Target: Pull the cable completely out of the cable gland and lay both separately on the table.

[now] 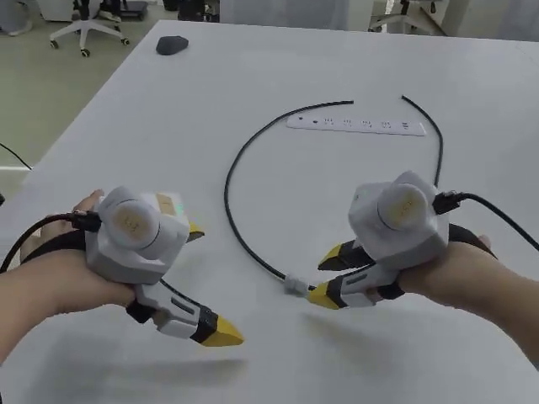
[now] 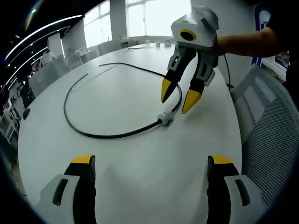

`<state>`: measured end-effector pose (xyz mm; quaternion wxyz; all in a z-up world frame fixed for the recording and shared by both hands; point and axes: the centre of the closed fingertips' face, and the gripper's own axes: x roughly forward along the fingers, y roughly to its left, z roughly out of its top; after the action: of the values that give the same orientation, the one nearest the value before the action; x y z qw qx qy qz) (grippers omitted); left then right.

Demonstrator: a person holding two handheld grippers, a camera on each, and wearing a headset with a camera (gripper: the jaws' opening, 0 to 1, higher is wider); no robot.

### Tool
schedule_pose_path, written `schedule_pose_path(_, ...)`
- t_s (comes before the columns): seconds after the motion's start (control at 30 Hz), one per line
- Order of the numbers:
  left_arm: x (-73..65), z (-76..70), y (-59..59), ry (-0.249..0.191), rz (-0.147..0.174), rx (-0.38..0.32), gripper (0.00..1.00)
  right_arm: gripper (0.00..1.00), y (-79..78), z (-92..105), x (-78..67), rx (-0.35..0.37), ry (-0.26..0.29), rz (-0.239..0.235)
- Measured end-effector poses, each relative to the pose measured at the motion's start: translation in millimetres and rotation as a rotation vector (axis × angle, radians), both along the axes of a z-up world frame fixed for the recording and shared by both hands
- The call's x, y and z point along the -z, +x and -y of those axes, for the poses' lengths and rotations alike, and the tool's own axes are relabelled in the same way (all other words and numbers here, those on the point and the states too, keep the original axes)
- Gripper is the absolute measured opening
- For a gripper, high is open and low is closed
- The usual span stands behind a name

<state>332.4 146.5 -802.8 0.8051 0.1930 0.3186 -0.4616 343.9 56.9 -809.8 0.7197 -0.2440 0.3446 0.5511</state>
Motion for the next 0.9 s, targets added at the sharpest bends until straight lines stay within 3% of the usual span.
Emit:
schedule_pose_path(0.33, -0.9, 2.5, -0.6, -0.001, 0.015, 0.023, 0.98, 0.19, 1.8, -10.1, 17.0, 0.011, -0.002, -0.009)
schedule_pose_path(0.47, -1.8, 3.3, 0.0, -0.007, 0.014, 0.021, 0.97, 0.14, 6.3, -10.6, 14.7, 0.018, 0.004, 0.009)
schedule_pose_path(0.63, -4.4, 6.6, 4.1, -0.011, 0.037, 0.010, 0.99, 0.09, 4.7, -13.2, 14.9, 0.015, 0.012, 0.011)
schedule_pose_path(0.73, -7.0, 11.9, 3.2, -0.031, 0.030, 0.010, 0.98, 0.09, 2.9, -13.3, 15.2, 0.020, 0.012, 0.026)
schedule_pose_path(0.83, -8.2, 15.8, 2.3, -0.030, 0.032, 0.016, 0.97, 0.08, 0.8, -10.6, 15.0, 0.035, 0.017, 0.004)
schedule_pose_path(0.87, -6.9, 12.1, 5.6, 0.018, 0.069, 0.035, 0.95, 0.08, -0.2, -7.2, 15.2, 0.042, 0.014, -0.007)
schedule_pose_path(0.9, -5.2, 8.9, 6.8, 0.052, 0.085, 0.044, 0.94, 0.08, -1.1, -5.5, 15.1, 0.037, 0.015, -0.007)
